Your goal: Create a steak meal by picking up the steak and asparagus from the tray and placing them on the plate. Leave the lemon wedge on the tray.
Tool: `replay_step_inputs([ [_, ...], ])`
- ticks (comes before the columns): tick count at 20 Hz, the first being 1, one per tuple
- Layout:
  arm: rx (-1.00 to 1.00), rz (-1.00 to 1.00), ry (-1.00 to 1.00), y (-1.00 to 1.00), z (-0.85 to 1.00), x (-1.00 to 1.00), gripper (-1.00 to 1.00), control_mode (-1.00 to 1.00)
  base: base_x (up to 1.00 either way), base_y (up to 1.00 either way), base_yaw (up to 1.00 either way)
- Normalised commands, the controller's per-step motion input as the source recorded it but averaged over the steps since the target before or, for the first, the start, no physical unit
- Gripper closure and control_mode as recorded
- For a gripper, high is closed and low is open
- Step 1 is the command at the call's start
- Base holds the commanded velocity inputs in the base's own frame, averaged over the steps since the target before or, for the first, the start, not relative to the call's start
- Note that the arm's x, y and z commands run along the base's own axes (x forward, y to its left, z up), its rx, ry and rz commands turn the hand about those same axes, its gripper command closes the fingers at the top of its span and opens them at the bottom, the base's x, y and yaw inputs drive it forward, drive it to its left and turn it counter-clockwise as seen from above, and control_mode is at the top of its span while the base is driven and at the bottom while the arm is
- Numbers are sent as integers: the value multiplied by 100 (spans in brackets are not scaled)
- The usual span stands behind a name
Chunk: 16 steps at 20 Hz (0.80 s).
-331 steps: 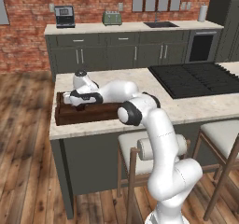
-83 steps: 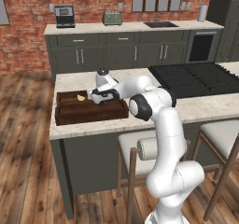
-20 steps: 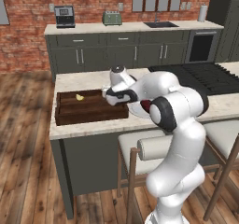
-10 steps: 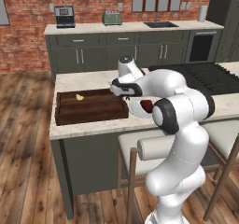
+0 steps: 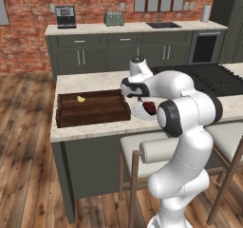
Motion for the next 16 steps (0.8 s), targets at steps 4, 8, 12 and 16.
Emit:
replay_step_inputs([
  [4,0,8,5,-36,-17,0,100,-100,0,0,0],
  [8,0,9,4,-22,-33,0,100,-100,0,0,0],
  [12,0,9,0,-1,-37,1,100,-100,0,0,0],
  [16,0,6,1,0,-29,10,100,-100,0,0,0],
])
